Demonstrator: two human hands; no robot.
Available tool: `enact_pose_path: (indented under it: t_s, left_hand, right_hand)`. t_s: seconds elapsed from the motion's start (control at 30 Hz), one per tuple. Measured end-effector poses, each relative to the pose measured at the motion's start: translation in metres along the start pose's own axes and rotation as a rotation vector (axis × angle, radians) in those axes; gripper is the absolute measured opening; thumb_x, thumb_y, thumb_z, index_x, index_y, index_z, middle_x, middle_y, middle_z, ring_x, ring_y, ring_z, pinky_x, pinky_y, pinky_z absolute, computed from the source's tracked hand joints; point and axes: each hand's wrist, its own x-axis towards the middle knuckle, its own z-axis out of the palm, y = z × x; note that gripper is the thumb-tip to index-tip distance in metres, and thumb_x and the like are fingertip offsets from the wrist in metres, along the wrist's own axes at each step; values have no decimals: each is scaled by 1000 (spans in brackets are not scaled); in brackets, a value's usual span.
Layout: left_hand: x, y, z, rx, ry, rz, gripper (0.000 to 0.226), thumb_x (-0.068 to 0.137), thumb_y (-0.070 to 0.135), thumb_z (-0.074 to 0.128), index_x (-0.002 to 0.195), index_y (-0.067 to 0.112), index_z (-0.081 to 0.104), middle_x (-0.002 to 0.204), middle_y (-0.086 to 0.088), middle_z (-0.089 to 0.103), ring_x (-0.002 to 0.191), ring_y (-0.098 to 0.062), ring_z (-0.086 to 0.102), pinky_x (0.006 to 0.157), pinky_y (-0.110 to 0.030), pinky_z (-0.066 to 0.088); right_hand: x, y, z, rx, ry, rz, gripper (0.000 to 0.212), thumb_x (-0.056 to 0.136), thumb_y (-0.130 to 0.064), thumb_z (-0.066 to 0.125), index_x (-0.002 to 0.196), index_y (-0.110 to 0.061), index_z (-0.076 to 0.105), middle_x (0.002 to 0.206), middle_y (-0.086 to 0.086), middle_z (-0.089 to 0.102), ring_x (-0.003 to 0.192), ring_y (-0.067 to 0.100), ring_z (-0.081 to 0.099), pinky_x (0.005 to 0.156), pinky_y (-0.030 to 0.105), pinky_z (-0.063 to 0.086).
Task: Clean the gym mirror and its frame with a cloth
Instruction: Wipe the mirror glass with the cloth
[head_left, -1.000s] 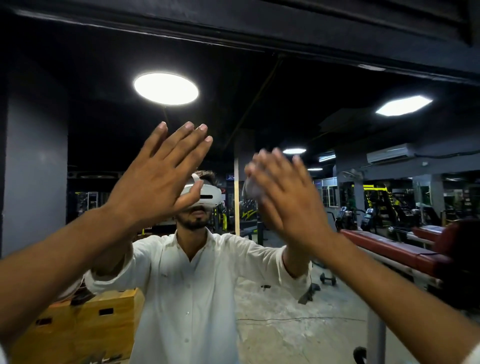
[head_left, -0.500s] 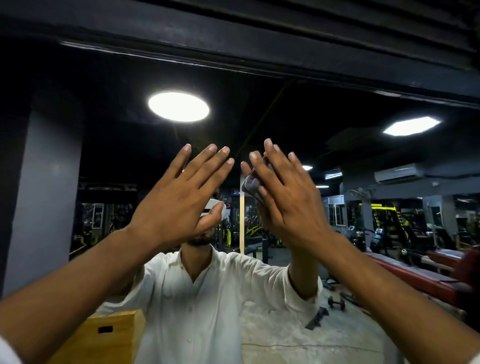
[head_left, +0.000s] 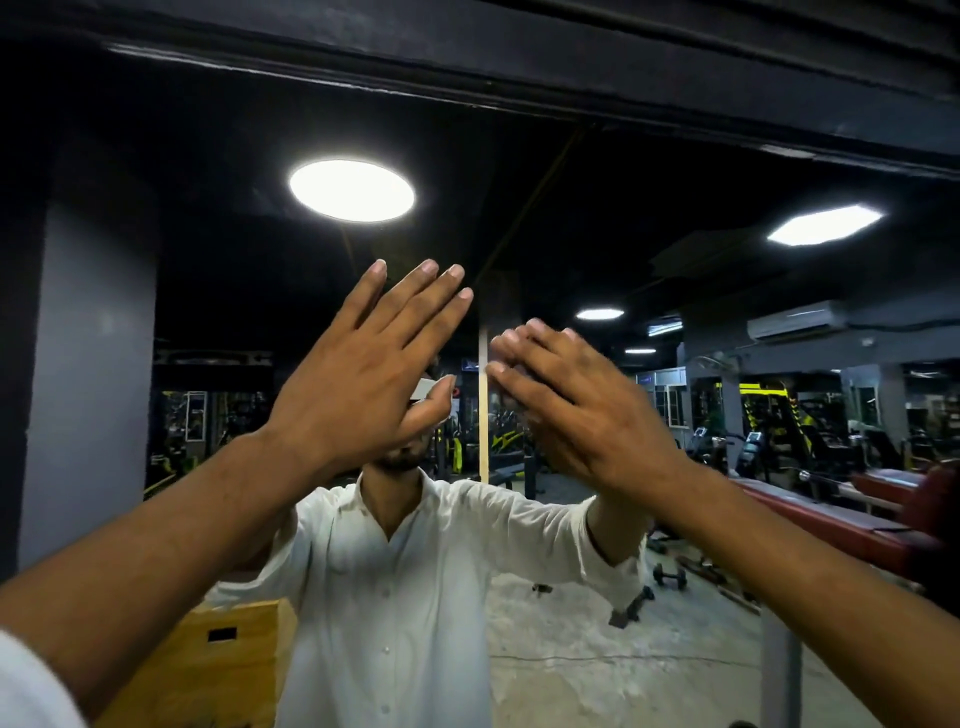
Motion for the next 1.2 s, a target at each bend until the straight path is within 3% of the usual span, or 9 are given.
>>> enact_pose_path:
  t_s: [0.17,0.27,0.33,0.47,0.57,0.73,0.93,1.1,1.2]
  left_hand:
    - [-1,2,0,-9,26,-1,75,106,53,30,168,12,25,177,-10,18,165,-26,14,131,-58,17]
    - [-2,-4,-4,-58,36,-1,74,105,51,32,167,11,31,176,-9,23,164,-26,19,131,-56,18]
    - [-8,-20,-8,-56,26,-2,73,105,51,33,167,13,30,176,-8,23,164,-24,18,131,-56,17]
    - [-32,-71,-20,-20,12,-47,73,105,55,31,169,19,26,177,-9,18,164,-26,15,131,-59,15]
    - [-45,-92,-24,-16,26,-101,74,105,57,29,169,21,25,178,-9,15,165,-27,14,130,-60,15]
    - [-47,-93,-20,-1,30,-111,74,104,56,29,170,21,23,178,-9,13,165,-25,11,130,-61,15]
    - [-47,-94,-20,-5,29,-105,73,105,55,30,170,21,24,178,-10,14,165,-25,11,131,-59,14]
    - [-47,-95,-16,5,34,-103,75,104,57,27,170,21,22,178,-10,11,165,-25,9,131,-59,14]
    - [-47,-95,-16,-12,36,-103,75,104,57,28,170,21,22,178,-9,12,165,-25,9,131,-58,14]
  right_hand:
    - [59,44,-13,119,287,558,47,111,-22,42,156,-12,47,166,12,39,157,30,31,123,56,32]
    - [70,-1,-3,145,249,518,49,111,-23,40,160,-14,41,169,7,34,160,21,24,130,48,24]
    - [56,-32,1,124,127,331,55,111,-28,39,163,-13,33,171,8,29,161,19,19,132,43,18]
    - [36,-7,-11,30,-35,122,58,110,-35,37,163,-12,33,172,10,26,162,22,18,129,50,23]
    - [48,8,-12,-63,-12,108,55,110,-35,35,161,-13,41,171,9,29,161,24,20,127,56,24]
    - [90,-41,6,133,171,369,52,110,-31,36,158,-13,46,170,9,32,161,21,18,128,52,22]
    - [80,-54,12,73,52,1,52,107,-21,49,159,-11,44,170,12,32,161,27,20,132,46,15]
    - [143,-14,16,213,363,517,52,109,-18,44,160,-24,41,167,11,37,159,27,27,127,57,25]
    - [167,-50,18,223,347,582,48,107,-16,45,155,-16,49,167,7,38,160,22,23,129,51,22]
